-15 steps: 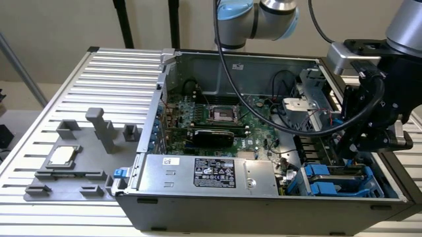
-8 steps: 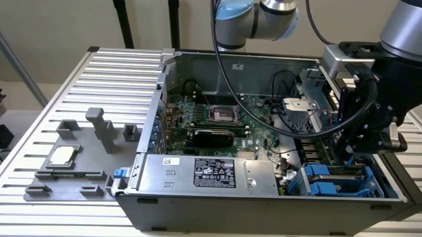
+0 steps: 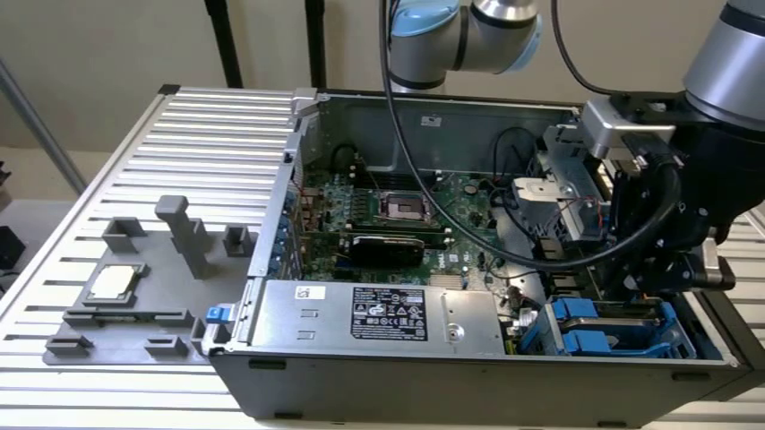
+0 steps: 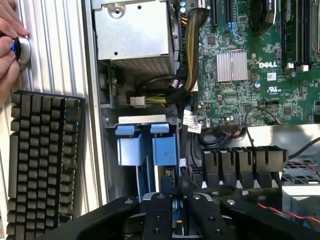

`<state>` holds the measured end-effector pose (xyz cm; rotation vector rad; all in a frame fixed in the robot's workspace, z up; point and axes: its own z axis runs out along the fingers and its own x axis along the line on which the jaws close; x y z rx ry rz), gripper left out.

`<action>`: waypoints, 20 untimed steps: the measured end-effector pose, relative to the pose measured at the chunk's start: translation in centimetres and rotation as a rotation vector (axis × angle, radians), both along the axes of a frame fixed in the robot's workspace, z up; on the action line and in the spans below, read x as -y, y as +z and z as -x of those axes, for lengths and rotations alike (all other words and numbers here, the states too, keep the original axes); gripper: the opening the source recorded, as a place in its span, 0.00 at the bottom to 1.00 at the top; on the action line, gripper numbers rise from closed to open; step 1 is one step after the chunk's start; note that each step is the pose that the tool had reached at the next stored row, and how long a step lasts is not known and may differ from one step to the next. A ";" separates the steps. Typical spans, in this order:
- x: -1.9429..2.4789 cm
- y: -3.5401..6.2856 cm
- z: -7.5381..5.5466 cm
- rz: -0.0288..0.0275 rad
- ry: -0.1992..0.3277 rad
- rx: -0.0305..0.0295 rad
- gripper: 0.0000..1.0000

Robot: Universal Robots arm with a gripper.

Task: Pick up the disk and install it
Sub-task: 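Insert the second disk wire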

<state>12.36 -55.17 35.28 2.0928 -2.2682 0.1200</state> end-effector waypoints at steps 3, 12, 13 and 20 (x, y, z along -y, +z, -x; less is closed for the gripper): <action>0.27 -0.41 0.0 -0.0003 0.008 0.0009 0.19; 0.29 -0.80 0.0 -0.0002 0.029 0.0070 0.19; 0.29 -0.84 0.0 -0.0001 0.032 0.0077 0.19; 0.26 -1.04 0.0 0.0001 0.048 0.0114 0.19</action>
